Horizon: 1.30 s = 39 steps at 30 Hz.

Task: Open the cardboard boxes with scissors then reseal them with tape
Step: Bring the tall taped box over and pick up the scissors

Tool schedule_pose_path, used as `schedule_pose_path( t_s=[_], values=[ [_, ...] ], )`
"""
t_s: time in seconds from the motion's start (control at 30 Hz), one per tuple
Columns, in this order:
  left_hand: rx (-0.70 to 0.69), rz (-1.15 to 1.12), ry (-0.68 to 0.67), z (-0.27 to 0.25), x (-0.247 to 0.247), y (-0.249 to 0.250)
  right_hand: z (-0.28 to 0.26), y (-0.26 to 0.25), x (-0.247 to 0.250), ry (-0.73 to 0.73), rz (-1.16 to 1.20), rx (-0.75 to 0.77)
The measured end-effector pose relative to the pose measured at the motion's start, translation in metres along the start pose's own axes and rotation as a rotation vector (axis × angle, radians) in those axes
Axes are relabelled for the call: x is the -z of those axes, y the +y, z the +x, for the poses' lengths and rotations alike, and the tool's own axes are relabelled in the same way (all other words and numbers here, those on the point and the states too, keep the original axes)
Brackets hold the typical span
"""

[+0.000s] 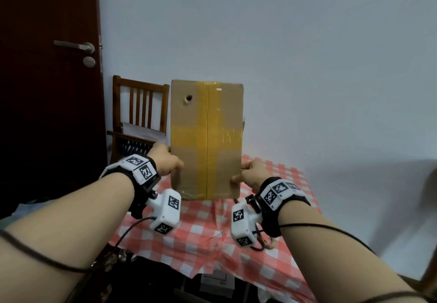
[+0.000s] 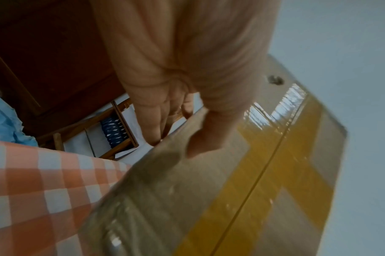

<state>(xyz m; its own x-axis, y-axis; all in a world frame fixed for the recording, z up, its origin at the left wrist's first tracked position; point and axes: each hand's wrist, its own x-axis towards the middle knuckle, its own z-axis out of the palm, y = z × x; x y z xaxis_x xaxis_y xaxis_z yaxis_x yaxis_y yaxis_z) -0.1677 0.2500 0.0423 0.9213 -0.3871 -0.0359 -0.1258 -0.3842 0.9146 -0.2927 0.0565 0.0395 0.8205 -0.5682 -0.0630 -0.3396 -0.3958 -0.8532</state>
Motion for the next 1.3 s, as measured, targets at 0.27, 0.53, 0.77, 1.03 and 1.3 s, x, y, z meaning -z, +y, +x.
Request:
schedule_pose_path(
  t_s=[0.27,0.53,0.77,1.03,1.3],
  values=[
    [-0.400,-0.169,0.021,-0.011,0.000,0.040,-0.001,-0.020,0.006,0.081,0.379,0.207],
    [-0.425,0.012,0.097,-0.014,-0.001,0.037,0.003,-0.023,0.009,0.138,0.255,0.399],
    [-0.431,0.345,0.240,-0.016,-0.015,0.042,0.003,-0.032,0.005,0.223,-0.018,0.452],
    [-0.424,0.517,0.210,-0.018,-0.011,0.047,0.003,-0.040,0.015,0.271,-0.214,0.502],
    [-0.553,0.468,0.059,-0.014,0.002,0.040,0.003,-0.033,0.015,0.252,-0.073,0.471]
  ],
)
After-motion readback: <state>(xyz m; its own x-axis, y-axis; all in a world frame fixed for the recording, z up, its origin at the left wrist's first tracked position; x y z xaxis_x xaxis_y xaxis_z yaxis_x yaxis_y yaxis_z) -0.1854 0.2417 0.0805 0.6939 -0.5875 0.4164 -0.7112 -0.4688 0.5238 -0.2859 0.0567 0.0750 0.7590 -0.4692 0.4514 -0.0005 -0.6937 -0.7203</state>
